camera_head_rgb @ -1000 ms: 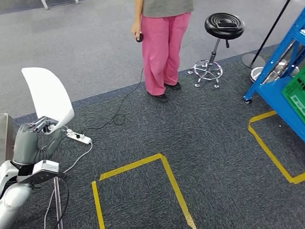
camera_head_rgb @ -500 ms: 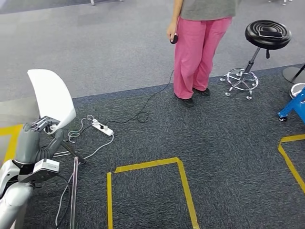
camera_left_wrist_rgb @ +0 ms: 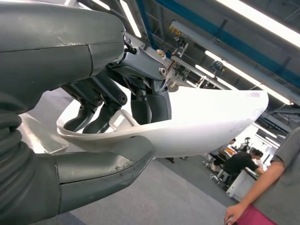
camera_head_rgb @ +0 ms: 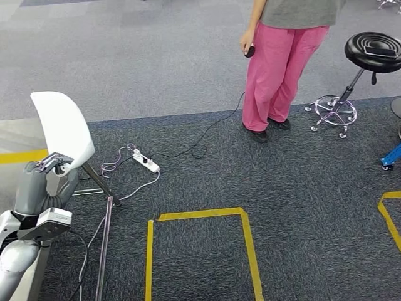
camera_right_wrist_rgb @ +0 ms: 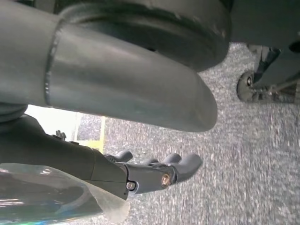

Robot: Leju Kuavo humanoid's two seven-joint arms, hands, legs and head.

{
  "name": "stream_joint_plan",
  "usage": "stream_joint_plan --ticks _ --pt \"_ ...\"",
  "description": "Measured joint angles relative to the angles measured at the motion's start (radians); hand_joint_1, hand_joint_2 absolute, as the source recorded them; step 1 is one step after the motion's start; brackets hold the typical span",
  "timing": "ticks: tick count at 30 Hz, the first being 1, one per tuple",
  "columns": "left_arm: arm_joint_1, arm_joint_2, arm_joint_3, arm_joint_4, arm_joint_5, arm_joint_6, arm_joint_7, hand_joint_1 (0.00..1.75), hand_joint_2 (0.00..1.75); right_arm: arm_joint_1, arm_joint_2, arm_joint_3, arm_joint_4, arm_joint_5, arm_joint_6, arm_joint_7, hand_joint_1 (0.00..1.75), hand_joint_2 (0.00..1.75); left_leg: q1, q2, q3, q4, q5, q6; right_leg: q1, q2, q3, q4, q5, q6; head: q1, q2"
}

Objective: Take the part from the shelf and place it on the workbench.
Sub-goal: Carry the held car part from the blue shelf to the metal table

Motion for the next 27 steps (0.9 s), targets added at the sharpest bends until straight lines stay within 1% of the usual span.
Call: stream_joint_plan --ticks 7,12,18,20,24,25,27 --pt "-0.002 -0.002 0.0 0.0 0.021 -0.026 0.0 1.75 1.75 0.001 0.0 -0.001 0.0 0.002 0.0 0.0 0.0 0.0 -0.002 0.0 -0.003 0.0 0.002 0.004 -0.004 0.002 0.001 -0.009 0.008 0.012 0.0 0.0" --pt "-0.004 -0.004 0.0 0.0 0.038 -0.048 0.001 1.75 1.75 0.001 0.0 -0.001 0.0 0.003 0.0 0.002 0.0 0.0 -0.003 0.0 -0.003 0.001 0.003 0.006 -0.004 0.003 0.0 -0.01 0.009 0.015 -0.001 0.0" --pt "-0.007 -0.008 -0.001 0.0 0.048 -0.058 0.002 1.75 1.75 0.001 0.0 -0.002 0.0 0.005 -0.001 0.005 0.0 0.0 -0.003 0.0 -0.003 0.001 0.004 0.008 -0.004 0.002 -0.001 -0.009 0.01 0.015 -0.001 0.0" --pt "-0.008 -0.008 0.0 0.0 0.052 -0.059 0.003 1.75 1.75 0.001 0.0 -0.002 0.0 0.005 -0.001 0.006 0.0 0.0 -0.003 0.0 -0.004 0.003 0.004 0.01 -0.004 0.002 -0.001 -0.009 0.011 0.017 -0.001 0.0" --pt "-0.009 -0.008 0.0 0.0 0.053 -0.059 0.007 1.75 1.75 0.001 0.0 -0.003 0.0 0.005 -0.001 0.006 0.0 0.0 -0.004 0.0 -0.005 0.007 0.002 0.016 -0.006 0.001 -0.001 -0.01 0.013 0.021 -0.001 0.0" --pt "-0.009 -0.007 0.0 0.0 0.053 -0.059 0.007 1.75 1.75 0.0 0.0 -0.003 0.0 0.006 -0.001 0.006 0.0 0.0 -0.005 0.0 -0.005 0.006 0.001 0.019 -0.006 0.001 0.0 -0.012 0.013 0.023 -0.001 0.0" --pt "-0.01 -0.007 0.002 -0.002 0.053 -0.059 0.009 1.75 1.75 0.0 0.0 -0.003 0.0 0.006 -0.001 0.006 0.0 0.0 -0.005 0.0 -0.001 -0.004 0.0 0.031 -0.007 0.0 0.003 -0.006 0.021 0.032 -0.001 0.0"
